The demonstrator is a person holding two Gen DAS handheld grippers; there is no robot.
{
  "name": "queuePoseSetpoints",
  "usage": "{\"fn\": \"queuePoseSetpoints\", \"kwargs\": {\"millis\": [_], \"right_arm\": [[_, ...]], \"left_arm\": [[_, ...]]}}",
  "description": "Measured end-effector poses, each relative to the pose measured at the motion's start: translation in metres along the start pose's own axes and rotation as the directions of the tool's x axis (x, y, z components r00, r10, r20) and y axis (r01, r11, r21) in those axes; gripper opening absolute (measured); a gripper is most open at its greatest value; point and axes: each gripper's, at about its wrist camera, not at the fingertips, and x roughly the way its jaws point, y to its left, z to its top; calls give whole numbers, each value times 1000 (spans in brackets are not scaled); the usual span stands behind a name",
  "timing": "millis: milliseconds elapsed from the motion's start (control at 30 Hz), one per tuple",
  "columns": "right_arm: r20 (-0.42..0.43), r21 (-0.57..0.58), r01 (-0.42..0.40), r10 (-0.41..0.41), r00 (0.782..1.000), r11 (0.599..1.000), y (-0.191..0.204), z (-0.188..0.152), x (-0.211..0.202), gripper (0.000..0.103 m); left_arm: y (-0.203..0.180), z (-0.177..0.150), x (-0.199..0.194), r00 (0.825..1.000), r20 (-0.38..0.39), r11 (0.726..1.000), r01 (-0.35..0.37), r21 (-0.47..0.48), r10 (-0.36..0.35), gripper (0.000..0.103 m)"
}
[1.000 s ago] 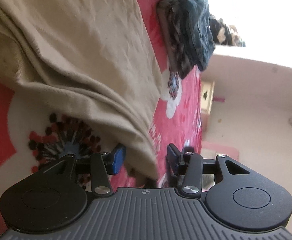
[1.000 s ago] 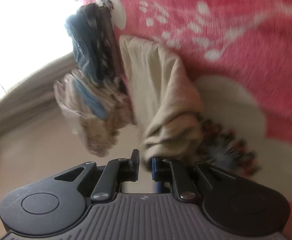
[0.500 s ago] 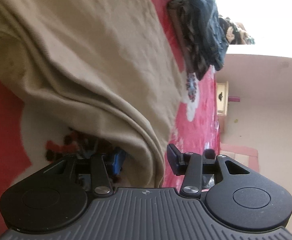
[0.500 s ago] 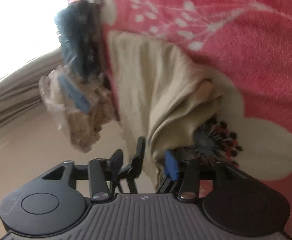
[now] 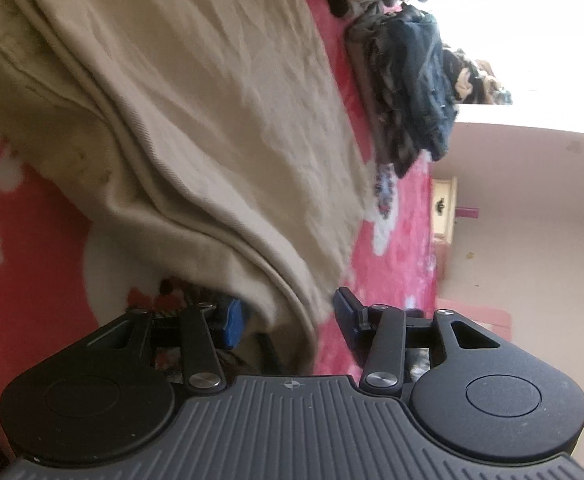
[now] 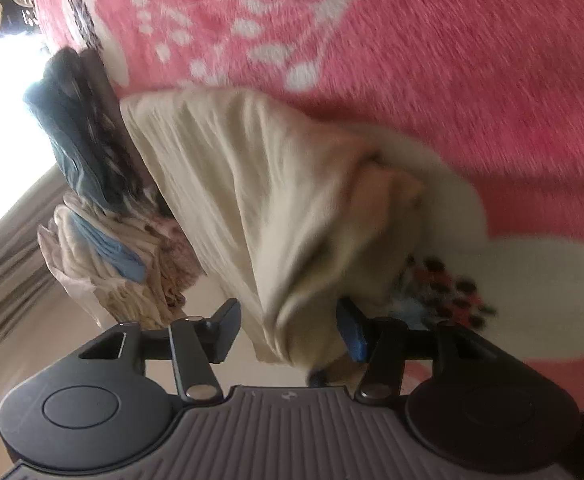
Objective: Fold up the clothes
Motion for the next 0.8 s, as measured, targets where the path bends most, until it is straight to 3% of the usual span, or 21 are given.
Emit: {"fn": "queuePoseSetpoints", "kwargs": {"millis": [333,467,533,633,800], "right_arm": [[31,-7,55,-55,998,998,5,3,11,63],[81,-75,96,-90,993,993,12,-4,12,52],[97,-133,108,-95,991,985,15,-10,12,52],[99,-110,84,-73,992,990,8,-8,13,54],[133,-85,72,-60,989,994,4,-4,15,57]], "left_arm": [[-7,5,-18,1000,-16,999,24,-26,-25,52],[-7,3,-30,999,-16,998,40,-51,-41,53],[-8,3,-37,999,-1,997,52,-54,-52,61],[-5,10,-34,1000,19,998,15,-56,-14,64],[8,28,-17,998,38,988,-38,-151,45,64]]}}
